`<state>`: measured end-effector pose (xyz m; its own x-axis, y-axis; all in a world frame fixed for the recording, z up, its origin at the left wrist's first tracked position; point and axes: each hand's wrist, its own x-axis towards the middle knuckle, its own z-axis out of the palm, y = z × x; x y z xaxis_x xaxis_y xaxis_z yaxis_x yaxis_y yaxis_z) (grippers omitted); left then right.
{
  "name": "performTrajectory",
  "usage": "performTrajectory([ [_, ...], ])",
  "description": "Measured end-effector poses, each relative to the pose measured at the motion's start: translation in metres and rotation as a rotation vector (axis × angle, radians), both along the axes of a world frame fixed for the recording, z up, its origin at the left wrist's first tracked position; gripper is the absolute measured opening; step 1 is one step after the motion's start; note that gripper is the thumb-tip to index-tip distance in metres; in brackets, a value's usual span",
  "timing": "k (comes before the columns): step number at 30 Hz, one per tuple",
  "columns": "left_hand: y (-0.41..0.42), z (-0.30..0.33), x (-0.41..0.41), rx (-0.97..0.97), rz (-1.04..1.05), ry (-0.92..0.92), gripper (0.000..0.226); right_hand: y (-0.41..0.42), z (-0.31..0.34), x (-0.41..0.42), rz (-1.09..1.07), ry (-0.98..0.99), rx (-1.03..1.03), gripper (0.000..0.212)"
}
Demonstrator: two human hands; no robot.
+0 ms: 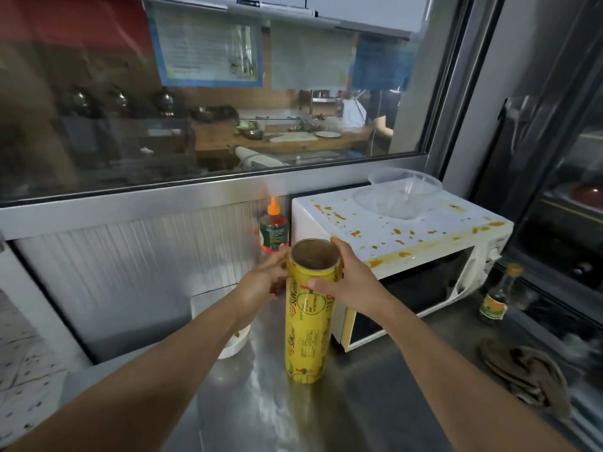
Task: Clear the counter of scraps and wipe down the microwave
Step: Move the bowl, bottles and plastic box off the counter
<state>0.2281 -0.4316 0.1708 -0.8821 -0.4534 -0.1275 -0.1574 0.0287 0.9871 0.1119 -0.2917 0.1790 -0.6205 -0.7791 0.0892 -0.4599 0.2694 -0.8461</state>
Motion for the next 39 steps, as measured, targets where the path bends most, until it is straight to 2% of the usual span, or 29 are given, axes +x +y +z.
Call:
performTrajectory([
  [3,-0.010,-0.018,-0.005,-0.025,-0.086,0.052,0.064,-0.004,0.000,-0.002,-0.024,-0.022,0.036,0.091],
  [6,-0.015,-0.038,-0.011,-0.083,-0.153,0.012,0.089,-0.009,0.004,-0.004,-0.076,-0.059,0.049,0.087],
  [9,-0.013,-0.058,-0.022,-0.109,-0.141,0.016,0.107,-0.012,0.011,-0.007,-0.122,-0.039,0.064,0.076],
  [11,-0.009,-0.070,-0.034,-0.147,-0.095,0.050,0.115,-0.013,0.013,-0.011,-0.104,-0.017,0.106,0.085],
  [13,-0.005,-0.071,-0.040,-0.166,-0.038,0.089,0.104,-0.012,0.013,-0.012,-0.085,0.018,0.153,0.095],
  [16,0.001,-0.063,-0.040,-0.224,0.025,0.114,0.095,-0.013,0.012,-0.013,-0.138,0.073,0.152,0.095],
  [23,-0.015,-0.062,-0.042,-0.272,0.029,0.136,0.091,-0.028,0.017,-0.015,-0.181,0.103,0.154,0.092],
  [26,-0.032,-0.055,-0.041,-0.271,0.043,0.160,0.096,-0.042,0.027,-0.014,-0.180,0.114,0.122,0.087],
  [33,-0.093,-0.015,-0.035,-0.307,0.130,0.246,0.091,-0.106,0.066,-0.007,-0.149,0.162,0.004,0.070],
  [39,-0.157,0.003,-0.037,-0.343,0.187,0.266,0.098,-0.170,0.082,-0.008,-0.099,0.180,-0.034,0.066],
])
